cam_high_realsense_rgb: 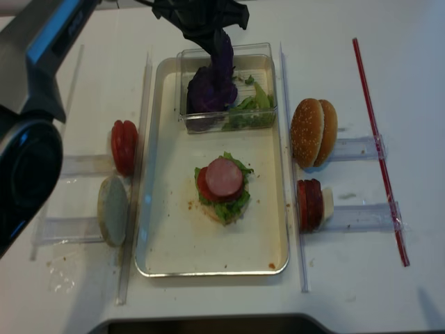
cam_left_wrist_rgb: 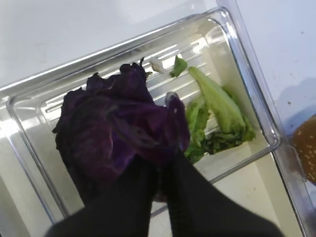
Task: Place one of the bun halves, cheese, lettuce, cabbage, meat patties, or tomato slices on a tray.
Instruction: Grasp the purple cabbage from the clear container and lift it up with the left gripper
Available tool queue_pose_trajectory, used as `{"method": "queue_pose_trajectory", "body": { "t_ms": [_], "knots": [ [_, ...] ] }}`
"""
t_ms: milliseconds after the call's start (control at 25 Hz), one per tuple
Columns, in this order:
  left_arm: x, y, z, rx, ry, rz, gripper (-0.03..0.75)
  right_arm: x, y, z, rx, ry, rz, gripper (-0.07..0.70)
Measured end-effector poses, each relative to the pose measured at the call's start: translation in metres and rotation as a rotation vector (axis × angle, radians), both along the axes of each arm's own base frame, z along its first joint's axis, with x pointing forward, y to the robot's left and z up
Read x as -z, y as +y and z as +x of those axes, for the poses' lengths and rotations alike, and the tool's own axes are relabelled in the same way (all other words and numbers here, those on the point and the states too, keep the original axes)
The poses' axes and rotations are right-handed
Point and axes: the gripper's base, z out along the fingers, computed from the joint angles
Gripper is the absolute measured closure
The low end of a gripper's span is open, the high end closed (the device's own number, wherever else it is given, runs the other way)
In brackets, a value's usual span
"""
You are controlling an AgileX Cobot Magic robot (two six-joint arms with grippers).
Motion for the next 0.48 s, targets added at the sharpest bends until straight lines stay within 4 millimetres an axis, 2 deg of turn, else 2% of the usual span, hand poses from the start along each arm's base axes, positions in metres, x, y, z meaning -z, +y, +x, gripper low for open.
{"method": "queue_pose_trajectory", "body": {
  "t_ms": [160,480],
  "knots": [
    [-0.013,0.002,-0.012,0.006,-0.011,-0.008,0.664,0.000,0.000,0.000,0.000,0.000,0.000,0.129],
    [-0.034,0.010,-0.056,0.033,0.003,-0.002,0.664,0.000,0.000,0.000,0.001,0.000,-0.001,0.129]
  ]
}}
